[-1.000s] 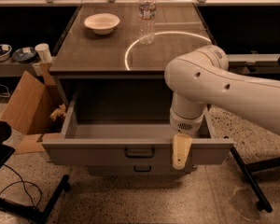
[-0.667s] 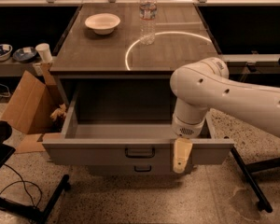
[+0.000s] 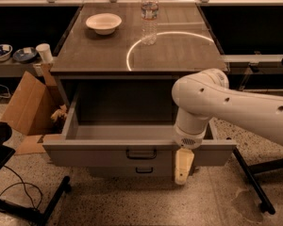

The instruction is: Open top drawer

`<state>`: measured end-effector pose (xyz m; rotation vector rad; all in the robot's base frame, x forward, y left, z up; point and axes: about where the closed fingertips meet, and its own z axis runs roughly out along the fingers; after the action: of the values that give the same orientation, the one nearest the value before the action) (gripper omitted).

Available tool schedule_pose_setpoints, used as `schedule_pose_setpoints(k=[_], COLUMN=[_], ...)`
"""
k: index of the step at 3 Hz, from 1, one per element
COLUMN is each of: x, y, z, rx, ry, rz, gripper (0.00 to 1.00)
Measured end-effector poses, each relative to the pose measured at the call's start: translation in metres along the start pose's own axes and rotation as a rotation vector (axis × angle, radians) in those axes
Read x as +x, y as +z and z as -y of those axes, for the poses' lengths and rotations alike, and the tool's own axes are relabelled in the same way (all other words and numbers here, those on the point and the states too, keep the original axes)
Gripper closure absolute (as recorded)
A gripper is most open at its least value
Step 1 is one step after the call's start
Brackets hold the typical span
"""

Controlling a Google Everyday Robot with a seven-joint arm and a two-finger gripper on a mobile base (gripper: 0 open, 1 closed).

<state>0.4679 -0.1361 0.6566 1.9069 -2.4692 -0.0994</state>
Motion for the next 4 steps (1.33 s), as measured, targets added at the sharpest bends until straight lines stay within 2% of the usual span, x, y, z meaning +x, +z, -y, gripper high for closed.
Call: schedule_pose_setpoints(k=[1, 4], x=[0.014, 0.012], y=[0.022, 0.011], z=[-0.033, -0.032], rx=[-0.066, -0.066], ry=[0.028, 0.028], rz=[0.008, 0.008], gripper=[0.17, 0.88])
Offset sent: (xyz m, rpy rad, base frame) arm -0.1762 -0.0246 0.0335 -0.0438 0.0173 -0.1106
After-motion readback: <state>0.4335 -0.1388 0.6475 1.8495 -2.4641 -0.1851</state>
